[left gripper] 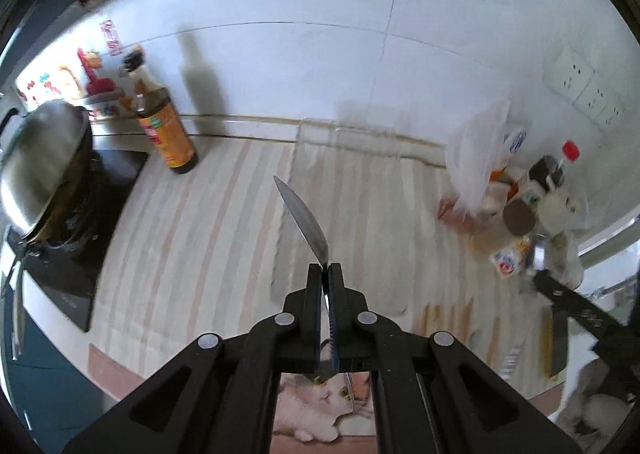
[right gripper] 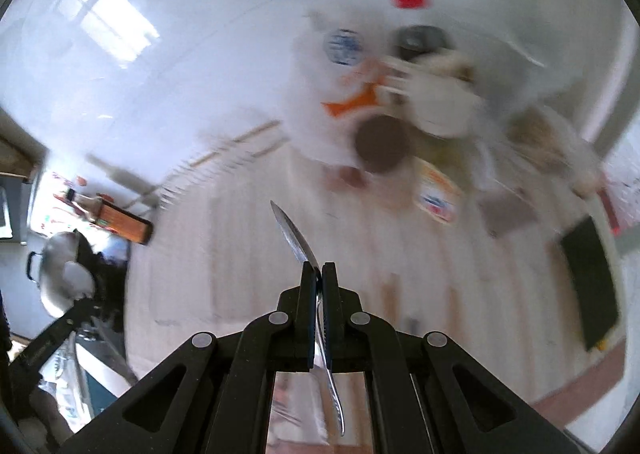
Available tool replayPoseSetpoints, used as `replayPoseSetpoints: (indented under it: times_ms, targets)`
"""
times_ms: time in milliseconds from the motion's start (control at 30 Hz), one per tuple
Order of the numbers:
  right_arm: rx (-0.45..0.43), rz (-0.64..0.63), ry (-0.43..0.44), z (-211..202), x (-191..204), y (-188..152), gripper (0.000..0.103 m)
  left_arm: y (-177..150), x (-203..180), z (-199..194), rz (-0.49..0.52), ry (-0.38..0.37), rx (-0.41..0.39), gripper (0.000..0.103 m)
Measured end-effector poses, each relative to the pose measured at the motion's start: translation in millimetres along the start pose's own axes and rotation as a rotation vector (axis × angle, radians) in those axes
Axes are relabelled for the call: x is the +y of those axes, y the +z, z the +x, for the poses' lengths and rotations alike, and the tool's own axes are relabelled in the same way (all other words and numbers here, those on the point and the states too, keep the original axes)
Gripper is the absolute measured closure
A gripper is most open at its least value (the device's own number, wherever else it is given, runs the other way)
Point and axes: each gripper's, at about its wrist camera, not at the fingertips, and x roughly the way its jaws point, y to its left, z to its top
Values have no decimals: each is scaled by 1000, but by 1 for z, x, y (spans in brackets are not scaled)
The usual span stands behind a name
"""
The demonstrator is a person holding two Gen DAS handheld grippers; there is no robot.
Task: Organize utensils
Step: 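Carry both spoons into the clear plastic tray and open both grippers, then grasp the thin metal skewer beside the chopsticks with the right gripper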
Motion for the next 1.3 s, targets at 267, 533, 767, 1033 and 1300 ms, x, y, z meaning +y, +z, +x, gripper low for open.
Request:
replayPoseSetpoints:
  times_ms: [267, 533, 767, 1033, 1300]
  targets:
    - [74, -1, 97, 82, 78, 51, 100, 63, 1, 69, -30, -89, 118, 102]
    - [175, 18, 84, 166, 100, 65, 100, 80, 16, 144, -8, -77, 258, 102]
    - [288, -9, 61, 191, 98, 54, 95, 76, 21, 145, 31, -1, 273, 96]
    - [185, -108, -20, 137, 93, 47, 65, 55, 26, 92, 51, 168, 72, 34]
    - [65, -88, -108, 73, 45, 30, 56, 28, 34, 55, 24, 216, -69, 0]
